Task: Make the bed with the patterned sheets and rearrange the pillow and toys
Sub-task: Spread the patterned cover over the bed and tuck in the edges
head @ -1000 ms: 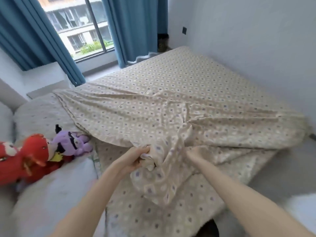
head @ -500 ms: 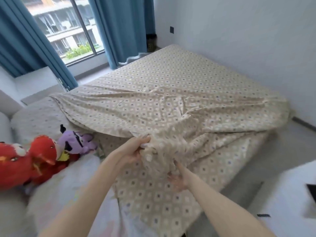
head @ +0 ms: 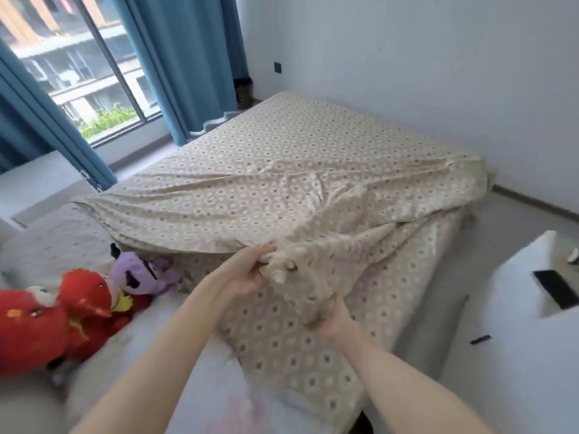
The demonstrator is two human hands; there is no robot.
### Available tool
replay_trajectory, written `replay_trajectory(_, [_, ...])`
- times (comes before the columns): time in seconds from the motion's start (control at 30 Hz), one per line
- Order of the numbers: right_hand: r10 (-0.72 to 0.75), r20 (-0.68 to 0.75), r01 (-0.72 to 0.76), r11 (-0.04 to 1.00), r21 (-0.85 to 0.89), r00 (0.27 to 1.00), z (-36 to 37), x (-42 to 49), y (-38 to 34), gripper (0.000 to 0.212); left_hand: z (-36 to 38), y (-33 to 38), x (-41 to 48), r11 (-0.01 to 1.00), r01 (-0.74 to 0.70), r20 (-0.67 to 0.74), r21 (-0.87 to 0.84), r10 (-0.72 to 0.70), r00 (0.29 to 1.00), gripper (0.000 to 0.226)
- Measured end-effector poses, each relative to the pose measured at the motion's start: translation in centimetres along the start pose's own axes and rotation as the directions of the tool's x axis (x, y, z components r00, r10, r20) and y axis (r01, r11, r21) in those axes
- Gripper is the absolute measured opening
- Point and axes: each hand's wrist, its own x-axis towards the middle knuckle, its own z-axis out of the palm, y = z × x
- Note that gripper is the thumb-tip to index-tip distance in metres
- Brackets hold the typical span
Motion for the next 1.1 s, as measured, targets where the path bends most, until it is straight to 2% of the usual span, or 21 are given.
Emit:
replay_trajectory(0.17, [-0.238,0.059,0.216,0.942,0.257,0.969,0.0,-2.2,3.9,0.066,-2.1,-1.5,-3.4,0.991,-0.026,0.063,0.133,0.018,0.998,0.022])
replay_trajectory(0.27, [-0.305,0.083,0.282,0.936,0.211,0.949,-1.0,-4.3,4.0,0.047,-3.0,-2.1,-4.9,0.958,-0.063,0.051,0.28,0.051,0.997,0.014])
replay_trajectory(0.37, [-0.356,-0.025,0.355,0.92,0.165,0.934,-3.1,-6.5,3.6,0.024,-3.6,-3.2,-5.6,0.924,-0.044,0.006,0.379,0.045,0.999,0.013])
replay_trajectory(0.47, [-0.406,-0.216,0.44,0.886,0.145,0.888,-4.8,-9.3,3.6,0.017,-4.3,-4.7,-5.9,0.893,-0.016,-0.031,0.45,0.033,0.999,0.011])
replay_trajectory(0.5, [-0.428,-0.292,0.477,0.87,0.122,0.855,-5.2,-10.0,3.6,0.013,-4.7,-5.3,-5.8,0.885,-0.002,-0.047,0.465,0.027,0.999,0.009])
replay_trajectory(0.6, [-0.498,-0.549,0.598,0.801,0.004,0.671,-6.9,-11.6,3.5,0.046,-5.2,-7.9,-5.6,0.848,0.05,-0.089,0.527,-0.003,0.996,0.017])
replay_trajectory(0.7, [-0.589,-0.638,0.642,0.743,-0.187,0.496,-7.8,-12.9,4.7,0.05,-5.6,-10.5,-5.8,0.819,0.107,-0.134,0.564,-0.037,0.99,0.02])
replay_trajectory(0.8, [-0.575,-0.713,0.604,0.751,-0.265,0.401,-8.8,-13.4,6.9,0.049,-6.7,-12.4,-6.0,0.819,0.138,-0.164,0.557,-0.055,0.985,0.022])
replay_trajectory(0.9, [-0.552,-0.737,0.572,0.772,-0.277,0.389,-10.6,-13.2,9.4,0.046,-7.6,-14.3,-6.0,0.814,0.172,-0.186,0.555,-0.08,0.979,0.019])
replay_trajectory(1.03, [-0.446,-0.76,0.543,0.827,-0.148,0.473,-13.4,-12.5,11.6,0.053,-8.1,-17.2,-5.8,0.752,0.229,-0.249,0.619,-0.089,0.964,0.021])
replay_trajectory(1.1, [-0.428,-0.763,0.513,0.846,-0.148,0.485,-14.6,-11.7,12.2,0.055,-8.5,-18.7,-5.3,0.706,0.254,-0.269,0.661,-0.094,0.959,0.018])
